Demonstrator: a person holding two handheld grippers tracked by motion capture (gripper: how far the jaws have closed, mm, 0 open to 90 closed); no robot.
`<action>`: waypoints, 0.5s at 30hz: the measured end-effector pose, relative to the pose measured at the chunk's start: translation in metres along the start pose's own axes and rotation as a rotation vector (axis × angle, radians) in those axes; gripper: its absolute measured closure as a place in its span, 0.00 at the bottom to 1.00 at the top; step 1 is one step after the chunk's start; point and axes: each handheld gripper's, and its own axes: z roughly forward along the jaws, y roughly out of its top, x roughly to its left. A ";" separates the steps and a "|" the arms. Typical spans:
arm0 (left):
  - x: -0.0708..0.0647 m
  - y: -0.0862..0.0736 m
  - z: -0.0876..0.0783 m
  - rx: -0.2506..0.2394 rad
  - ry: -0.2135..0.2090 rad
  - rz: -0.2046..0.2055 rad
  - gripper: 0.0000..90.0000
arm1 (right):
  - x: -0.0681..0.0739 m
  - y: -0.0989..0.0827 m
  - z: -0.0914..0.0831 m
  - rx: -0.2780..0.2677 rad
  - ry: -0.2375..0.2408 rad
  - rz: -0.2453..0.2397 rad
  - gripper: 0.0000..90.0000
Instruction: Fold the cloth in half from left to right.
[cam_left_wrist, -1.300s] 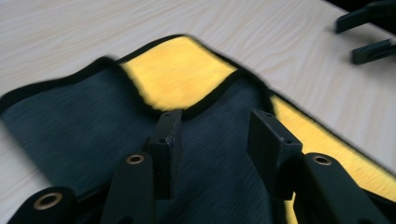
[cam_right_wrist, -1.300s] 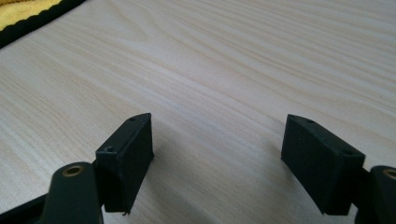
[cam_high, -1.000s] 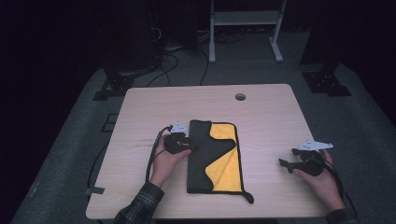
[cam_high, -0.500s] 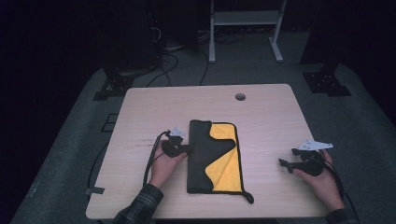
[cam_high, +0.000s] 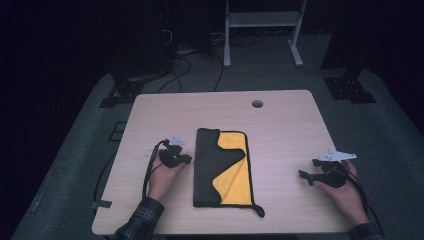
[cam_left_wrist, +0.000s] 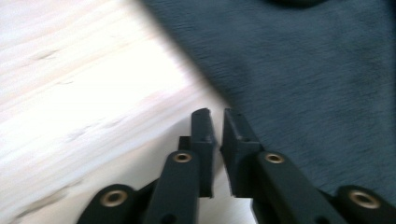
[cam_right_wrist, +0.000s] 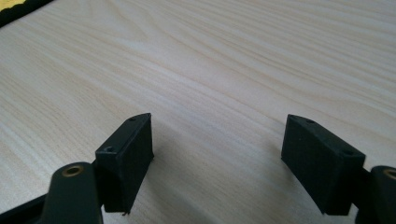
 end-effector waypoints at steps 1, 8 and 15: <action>0.003 -0.003 -0.003 -0.006 -0.004 -0.009 0.77 | 0.000 0.000 0.000 0.001 -0.001 0.000 0.25; 0.008 -0.022 -0.018 -0.020 0.017 0.027 0.46 | 0.005 0.004 0.004 0.005 -0.009 0.007 0.25; 0.009 -0.037 -0.027 -0.040 -0.002 0.054 0.31 | 0.005 0.011 0.003 0.017 0.018 -0.003 0.47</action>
